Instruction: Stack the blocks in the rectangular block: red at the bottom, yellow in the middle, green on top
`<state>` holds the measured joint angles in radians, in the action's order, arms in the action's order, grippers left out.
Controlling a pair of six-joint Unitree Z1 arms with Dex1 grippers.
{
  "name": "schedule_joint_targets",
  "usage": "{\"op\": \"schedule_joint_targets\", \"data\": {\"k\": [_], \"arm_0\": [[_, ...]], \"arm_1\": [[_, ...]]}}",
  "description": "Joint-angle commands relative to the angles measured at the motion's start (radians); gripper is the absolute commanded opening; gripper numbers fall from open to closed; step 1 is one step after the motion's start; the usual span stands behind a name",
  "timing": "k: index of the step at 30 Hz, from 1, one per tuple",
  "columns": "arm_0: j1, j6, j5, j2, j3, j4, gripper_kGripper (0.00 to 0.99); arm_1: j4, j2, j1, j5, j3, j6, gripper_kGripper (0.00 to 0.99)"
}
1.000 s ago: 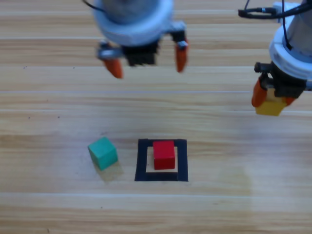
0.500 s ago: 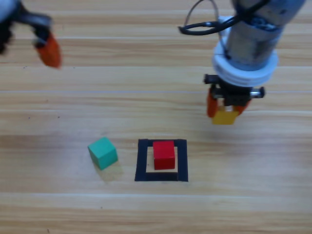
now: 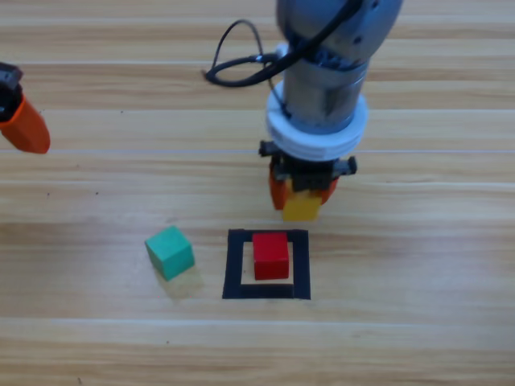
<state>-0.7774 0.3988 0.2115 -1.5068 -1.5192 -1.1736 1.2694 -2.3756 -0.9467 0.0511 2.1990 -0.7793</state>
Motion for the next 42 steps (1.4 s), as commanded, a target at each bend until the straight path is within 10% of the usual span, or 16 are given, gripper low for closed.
{"op": "schedule_joint_targets", "data": {"k": [1,42], "arm_0": [[0.017,-0.011,-0.014,0.036,0.105,0.058,0.957],[0.017,-0.032,-0.063,0.071,0.221,0.149,0.957]], "arm_1": [[0.021,-0.086,-0.064,-0.02,0.039,-0.02,0.178],[0.081,-0.174,-0.089,-0.01,0.107,-0.064,0.178]]}}
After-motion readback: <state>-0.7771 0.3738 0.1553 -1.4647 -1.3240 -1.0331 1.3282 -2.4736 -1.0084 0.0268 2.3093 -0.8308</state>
